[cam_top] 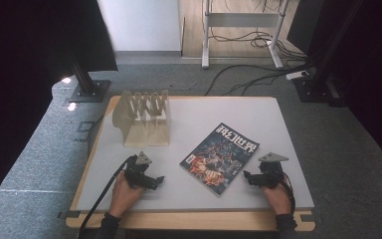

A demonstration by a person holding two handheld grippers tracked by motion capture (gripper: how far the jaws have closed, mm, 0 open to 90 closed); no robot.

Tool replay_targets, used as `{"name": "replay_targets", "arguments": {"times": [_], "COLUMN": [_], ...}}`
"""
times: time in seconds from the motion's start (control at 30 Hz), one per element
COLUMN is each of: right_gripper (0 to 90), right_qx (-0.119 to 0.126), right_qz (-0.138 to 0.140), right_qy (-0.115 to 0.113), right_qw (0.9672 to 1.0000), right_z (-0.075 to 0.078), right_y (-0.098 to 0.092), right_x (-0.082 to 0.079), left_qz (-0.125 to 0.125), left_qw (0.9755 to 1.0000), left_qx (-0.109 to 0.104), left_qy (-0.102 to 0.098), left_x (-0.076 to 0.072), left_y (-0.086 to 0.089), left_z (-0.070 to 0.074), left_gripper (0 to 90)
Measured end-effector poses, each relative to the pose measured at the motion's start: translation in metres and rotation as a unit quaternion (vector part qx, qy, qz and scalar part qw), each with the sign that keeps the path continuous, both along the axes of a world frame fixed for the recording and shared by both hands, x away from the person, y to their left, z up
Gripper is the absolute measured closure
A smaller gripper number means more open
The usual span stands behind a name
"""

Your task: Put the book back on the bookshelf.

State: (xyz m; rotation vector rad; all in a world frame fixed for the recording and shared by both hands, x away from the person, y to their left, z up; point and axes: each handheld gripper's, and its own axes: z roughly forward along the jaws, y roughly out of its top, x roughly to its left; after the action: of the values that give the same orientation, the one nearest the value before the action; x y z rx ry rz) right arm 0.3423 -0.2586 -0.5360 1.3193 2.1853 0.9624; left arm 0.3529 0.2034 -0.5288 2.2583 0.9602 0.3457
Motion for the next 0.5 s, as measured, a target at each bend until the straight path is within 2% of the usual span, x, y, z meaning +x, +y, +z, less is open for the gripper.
{"name": "replay_targets", "arguments": {"times": [0.4,0.5], "right_gripper": [9.9,6.2], "right_qx": [0.003,0.003], "right_qz": [0.001,0.005], "right_qy": [0.002,0.006], "right_qw": [1.0000,1.0000], "right_z": [0.0002,0.0003], "right_y": [-0.0002,0.0008], "right_x": [0.0004,0.0014], "left_qz": [0.000,0.000], "left_qw": [1.0000,1.0000], "left_qx": [-0.001,-0.001], "left_qy": [0.001,0.001], "left_x": [0.0002,0.0007], "left_y": [0.0001,0.0001], "left_z": [0.0001,0.0003], "left_gripper": [0.0,0.0]}}
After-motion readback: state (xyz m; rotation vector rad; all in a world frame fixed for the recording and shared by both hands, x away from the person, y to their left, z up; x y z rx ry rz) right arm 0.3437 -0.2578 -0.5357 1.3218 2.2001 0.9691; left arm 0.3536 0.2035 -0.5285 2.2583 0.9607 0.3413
